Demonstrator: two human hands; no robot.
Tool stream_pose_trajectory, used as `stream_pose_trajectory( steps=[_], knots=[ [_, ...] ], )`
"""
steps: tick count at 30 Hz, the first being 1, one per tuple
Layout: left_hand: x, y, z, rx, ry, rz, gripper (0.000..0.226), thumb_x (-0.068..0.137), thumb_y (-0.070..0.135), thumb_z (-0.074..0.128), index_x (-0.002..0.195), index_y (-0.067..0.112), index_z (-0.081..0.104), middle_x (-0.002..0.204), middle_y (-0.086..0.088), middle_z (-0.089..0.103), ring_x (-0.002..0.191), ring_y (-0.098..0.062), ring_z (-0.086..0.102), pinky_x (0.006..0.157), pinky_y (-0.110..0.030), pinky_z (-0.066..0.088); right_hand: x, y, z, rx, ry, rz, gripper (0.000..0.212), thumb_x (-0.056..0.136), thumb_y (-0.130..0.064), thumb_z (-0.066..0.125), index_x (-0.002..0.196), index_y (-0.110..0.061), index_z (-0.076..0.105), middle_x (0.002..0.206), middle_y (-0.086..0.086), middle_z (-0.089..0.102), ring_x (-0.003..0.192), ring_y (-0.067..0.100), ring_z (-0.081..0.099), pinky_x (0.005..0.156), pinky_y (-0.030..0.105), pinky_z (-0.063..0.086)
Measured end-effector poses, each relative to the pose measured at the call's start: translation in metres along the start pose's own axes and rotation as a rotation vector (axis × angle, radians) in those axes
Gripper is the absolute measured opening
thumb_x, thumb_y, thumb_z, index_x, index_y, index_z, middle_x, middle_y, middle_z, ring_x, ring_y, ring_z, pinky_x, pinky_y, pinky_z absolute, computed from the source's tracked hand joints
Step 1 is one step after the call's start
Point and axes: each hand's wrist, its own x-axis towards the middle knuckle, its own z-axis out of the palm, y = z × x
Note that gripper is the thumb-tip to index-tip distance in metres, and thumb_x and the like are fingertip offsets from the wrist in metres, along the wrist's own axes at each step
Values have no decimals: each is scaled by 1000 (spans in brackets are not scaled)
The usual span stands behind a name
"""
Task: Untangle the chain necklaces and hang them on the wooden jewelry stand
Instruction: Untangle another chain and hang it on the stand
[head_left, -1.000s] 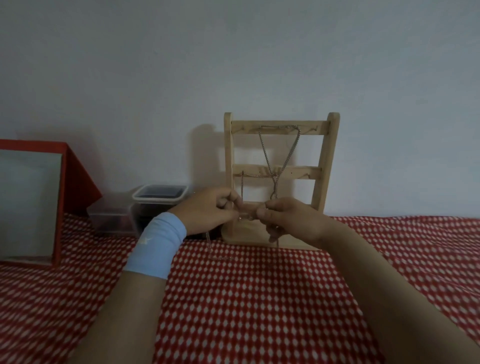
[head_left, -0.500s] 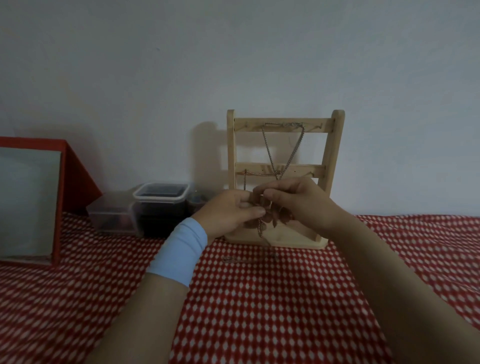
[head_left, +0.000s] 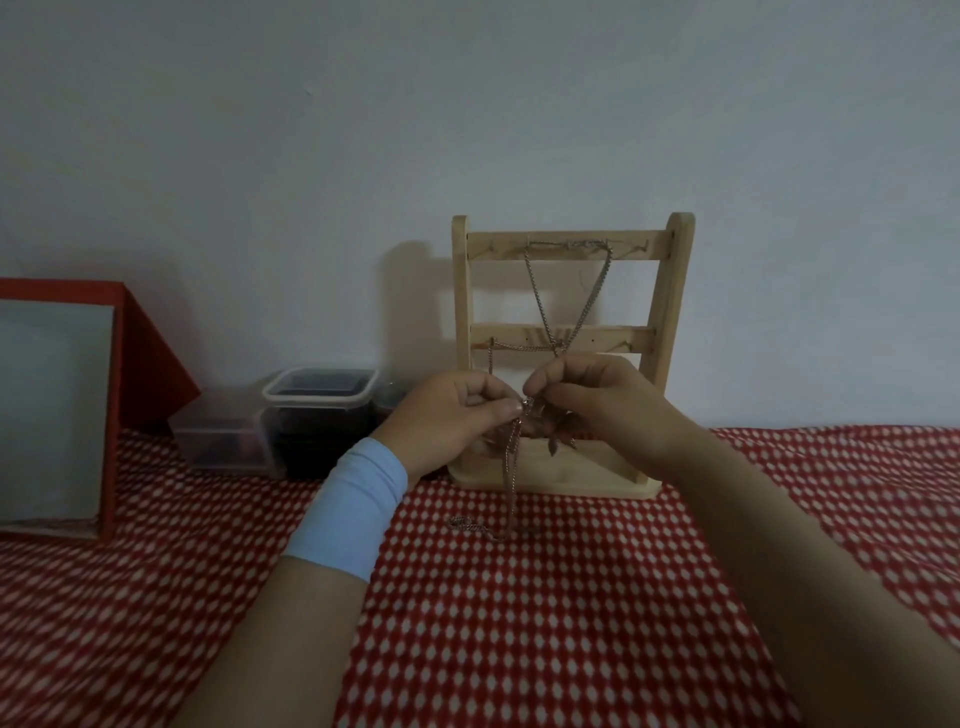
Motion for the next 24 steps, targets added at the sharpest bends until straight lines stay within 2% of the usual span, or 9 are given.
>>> stream_pose_trajectory(
  steps=[3,5,11,14,17,20,24],
  knots=[
    [-1,4,0,-15,13,43,9,92,9,64,90,14,71,83,-8,75,78,-18,72,66,-24,57,0,2,0,-49,-11,-18,17,97,1,59,93,-5,74,75,5,74,72,17,67,62,26,55],
    [-2,6,-1,10,19,73,11,93,8,61,91,14,70,78,-8,74,72,-14,71,60,-16,52,-1,2,0,-91,-22,-47,13,96,-1,64,94,-4,77,75,4,75,68,12,66,60,22,55],
    [-1,7,-8,112,36,130,12,95,10,60,93,15,70,76,-9,71,67,-14,67,65,-19,54,0,2,0,-53,4,-98,10,92,-3,69,94,-5,78,88,11,78,78,16,72,73,25,61],
    [-1,8,-7,162,53,148,12,94,9,60,92,15,70,75,-5,69,64,-12,64,65,-19,55,-1,1,3,-30,65,-85,8,89,-2,73,96,-2,77,76,9,76,68,12,70,64,21,58],
    [-1,8,-7,219,62,169,13,94,12,61,89,20,69,76,-2,70,64,-9,65,66,-19,55,-1,-2,3,-51,101,-61,6,87,-4,76,91,0,78,77,14,76,63,13,68,60,21,57],
    [-1,9,-8,237,55,178,14,93,12,62,88,22,69,70,6,69,64,-6,65,66,-17,53,-2,-4,3,-29,63,2,9,91,-10,73,89,-3,79,79,16,76,62,14,66,54,24,52],
    [-3,9,-7,236,32,187,17,94,10,61,86,22,69,69,5,68,63,-6,64,64,-16,51,-3,-4,0,-40,-26,83,15,93,-22,71,86,-11,78,83,9,77,65,16,66,56,27,50]
  ],
)
